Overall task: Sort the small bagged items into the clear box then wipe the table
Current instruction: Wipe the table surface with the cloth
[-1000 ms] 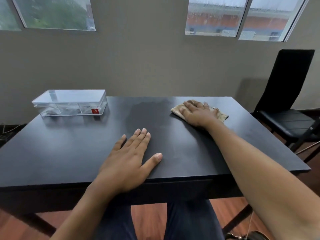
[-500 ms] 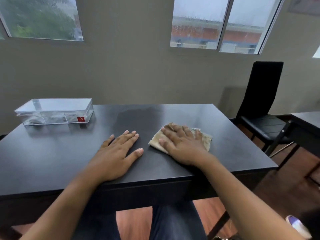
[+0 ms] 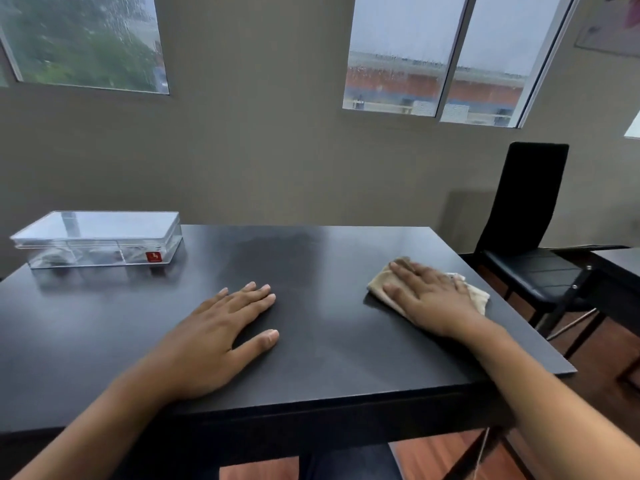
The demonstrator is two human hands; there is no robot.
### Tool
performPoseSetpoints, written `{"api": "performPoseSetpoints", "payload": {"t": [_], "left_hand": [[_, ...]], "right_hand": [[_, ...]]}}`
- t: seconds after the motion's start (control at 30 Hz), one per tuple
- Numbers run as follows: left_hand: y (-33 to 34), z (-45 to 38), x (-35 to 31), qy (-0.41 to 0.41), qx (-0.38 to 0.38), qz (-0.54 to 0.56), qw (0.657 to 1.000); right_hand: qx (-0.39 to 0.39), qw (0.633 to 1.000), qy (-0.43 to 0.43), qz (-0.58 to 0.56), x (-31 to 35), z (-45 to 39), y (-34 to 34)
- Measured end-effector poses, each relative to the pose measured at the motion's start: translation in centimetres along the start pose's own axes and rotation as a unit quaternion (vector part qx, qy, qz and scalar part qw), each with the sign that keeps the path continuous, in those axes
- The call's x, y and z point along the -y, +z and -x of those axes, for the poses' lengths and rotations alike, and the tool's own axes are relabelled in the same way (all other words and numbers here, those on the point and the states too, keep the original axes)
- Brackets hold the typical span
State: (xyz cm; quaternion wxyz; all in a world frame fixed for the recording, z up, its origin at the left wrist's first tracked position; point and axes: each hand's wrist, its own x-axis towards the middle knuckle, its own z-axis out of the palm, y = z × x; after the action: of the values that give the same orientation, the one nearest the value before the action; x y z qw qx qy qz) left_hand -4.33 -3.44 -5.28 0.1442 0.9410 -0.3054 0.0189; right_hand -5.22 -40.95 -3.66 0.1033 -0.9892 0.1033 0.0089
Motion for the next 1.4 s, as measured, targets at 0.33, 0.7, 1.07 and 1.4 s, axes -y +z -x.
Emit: {"api": "performPoseSetpoints", "payload": {"t": [0.33, 0.7, 1.07, 1.4], "left_hand": [[0.4, -0.9, 0.6, 0.002, -0.038, 0.045, 0.998], [-1.1, 2.2, 2.8, -0.034, -0.125, 0.063, 0.990], [-2.9, 5.6, 7.9, -0.186, -0.236, 0.097, 0.949], [-3.0, 5.3, 6.8, -0.206, -0.257, 0.119, 0.937]], "right_hand": [[0.025, 0.999, 0.017, -0.020, 6.3, -11.6, -0.2], [0.031, 0.968, -0.248, -0.010, 13.6, -2.1, 3.4], [0.013, 0.981, -0.191, -0.013, 23.8, -3.7, 5.0], [0.025, 0.948, -0.319, -0.002, 24.5, 6.6, 6.2]]}}
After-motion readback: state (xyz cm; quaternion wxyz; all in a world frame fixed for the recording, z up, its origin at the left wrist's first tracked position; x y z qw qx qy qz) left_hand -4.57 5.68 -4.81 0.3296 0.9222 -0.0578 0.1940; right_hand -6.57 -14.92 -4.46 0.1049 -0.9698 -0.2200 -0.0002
